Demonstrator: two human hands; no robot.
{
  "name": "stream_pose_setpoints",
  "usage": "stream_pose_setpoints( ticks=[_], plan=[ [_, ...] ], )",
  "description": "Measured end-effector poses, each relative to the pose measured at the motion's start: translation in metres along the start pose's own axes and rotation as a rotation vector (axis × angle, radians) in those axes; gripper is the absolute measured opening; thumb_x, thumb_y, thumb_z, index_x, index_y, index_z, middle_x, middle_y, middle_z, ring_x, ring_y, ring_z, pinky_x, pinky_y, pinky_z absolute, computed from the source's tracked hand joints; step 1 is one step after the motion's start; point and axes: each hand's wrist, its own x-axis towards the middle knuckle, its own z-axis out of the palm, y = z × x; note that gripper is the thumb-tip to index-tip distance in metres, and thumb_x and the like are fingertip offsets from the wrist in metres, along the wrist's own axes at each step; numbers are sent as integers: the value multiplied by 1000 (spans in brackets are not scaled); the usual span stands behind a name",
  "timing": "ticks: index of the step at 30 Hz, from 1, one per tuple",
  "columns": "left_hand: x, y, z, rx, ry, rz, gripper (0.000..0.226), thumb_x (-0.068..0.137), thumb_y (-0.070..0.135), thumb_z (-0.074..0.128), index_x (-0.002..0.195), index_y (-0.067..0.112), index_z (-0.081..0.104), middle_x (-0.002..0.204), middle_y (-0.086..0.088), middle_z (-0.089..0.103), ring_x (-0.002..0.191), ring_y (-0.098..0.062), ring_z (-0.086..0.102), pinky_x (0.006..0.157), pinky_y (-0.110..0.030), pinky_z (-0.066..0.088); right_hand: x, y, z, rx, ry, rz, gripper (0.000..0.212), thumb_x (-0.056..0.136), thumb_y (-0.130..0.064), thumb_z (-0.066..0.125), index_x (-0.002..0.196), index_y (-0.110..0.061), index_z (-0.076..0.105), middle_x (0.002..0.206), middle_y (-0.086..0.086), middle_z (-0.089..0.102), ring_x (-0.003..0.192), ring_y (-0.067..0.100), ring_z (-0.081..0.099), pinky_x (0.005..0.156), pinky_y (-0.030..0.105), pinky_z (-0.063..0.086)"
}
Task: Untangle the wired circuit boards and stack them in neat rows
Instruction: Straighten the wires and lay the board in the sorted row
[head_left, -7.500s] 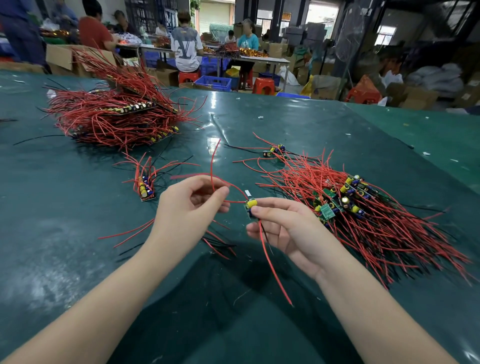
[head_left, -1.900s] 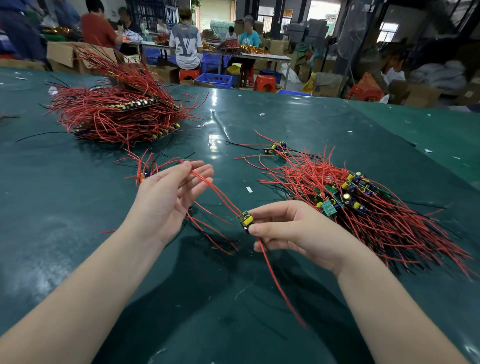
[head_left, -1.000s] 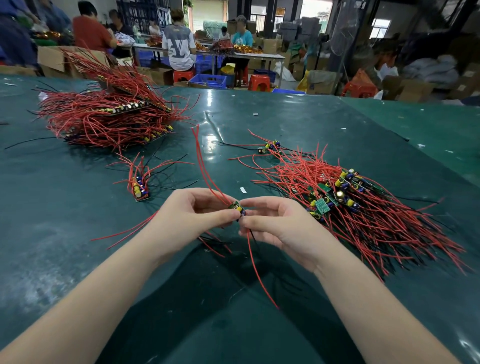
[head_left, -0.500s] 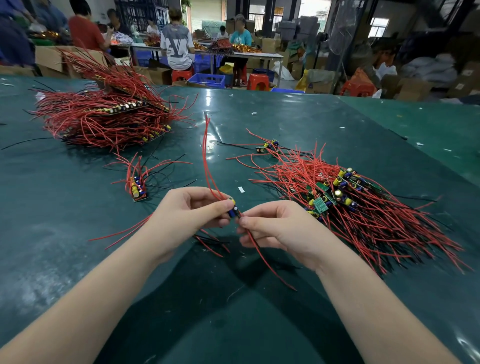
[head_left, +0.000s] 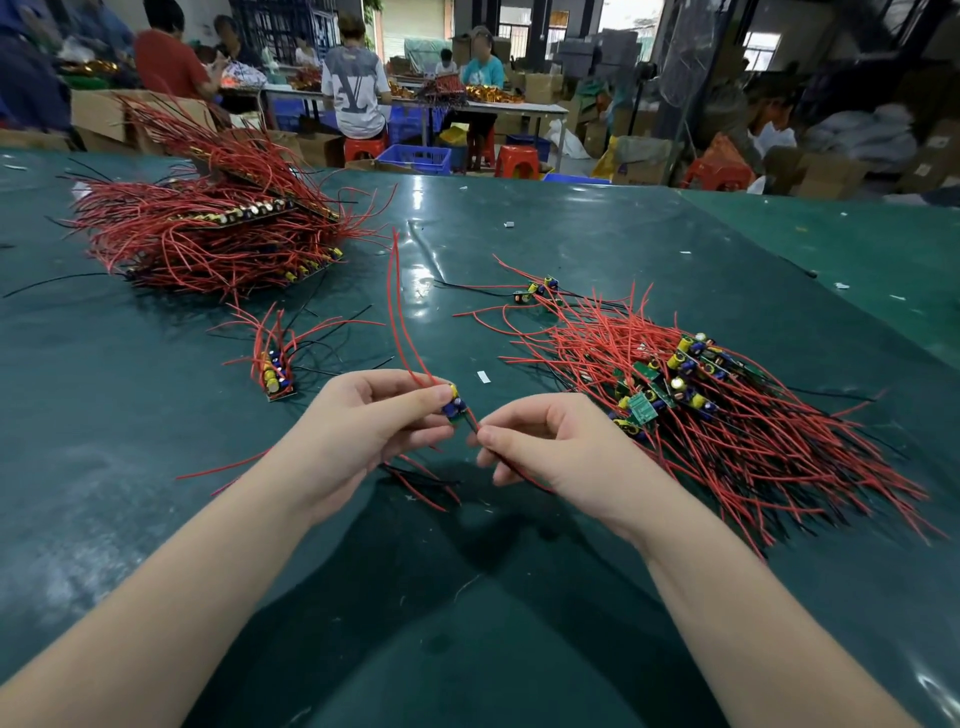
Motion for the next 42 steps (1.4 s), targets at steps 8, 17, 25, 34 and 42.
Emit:
stream_pose_setpoints(
  ticks=[8, 17, 25, 34, 42],
  plan=[
    [3, 3, 3, -239, -50, -103, 13, 69, 14, 68, 72, 7, 78, 81, -10, 74, 68, -11, 70, 62, -16, 55, 1, -5, -1, 53, 26, -165, 19, 92, -2, 59, 83, -13, 72, 66, -3, 68, 55, 8, 59, 63, 17, 51],
    [1, 1, 2, -255, -52, -124, 21, 69, 17, 70, 85, 5, 77, 88, -13, 72, 75, -16, 70, 67, -20, 56, -2, -7, -3, -80, 71, -128, 15, 90, -8, 64, 83, -17, 73, 62, -6, 65, 59, 6, 55, 58, 22, 45],
    [-1, 2, 1, -191, -54, -92, 17, 61, 17, 73, 73, 8, 78, 78, -9, 73, 69, -13, 71, 63, -19, 56, 1, -3, -6, -120, 209, -118, 12, 83, -11, 72, 72, -16, 75, 61, -2, 70, 56, 8, 60, 57, 20, 51],
    [-2, -1, 5, -108, -87, -40, 14, 63, 14, 71, 74, 10, 79, 77, -9, 74, 70, -15, 71, 64, -18, 57, 4, 1, -12, -134, 188, -36, 14, 83, -14, 73, 70, -17, 74, 62, -1, 71, 46, 6, 57, 52, 16, 47],
    [1, -2, 3, -191, -14, -29, 13, 63, 14, 71, 72, 10, 79, 81, -7, 74, 72, -14, 72, 65, -19, 57, 3, 0, -20, -116, 96, 5, 14, 87, -11, 68, 77, -18, 76, 68, 0, 74, 52, 7, 58, 58, 17, 49]
  ],
)
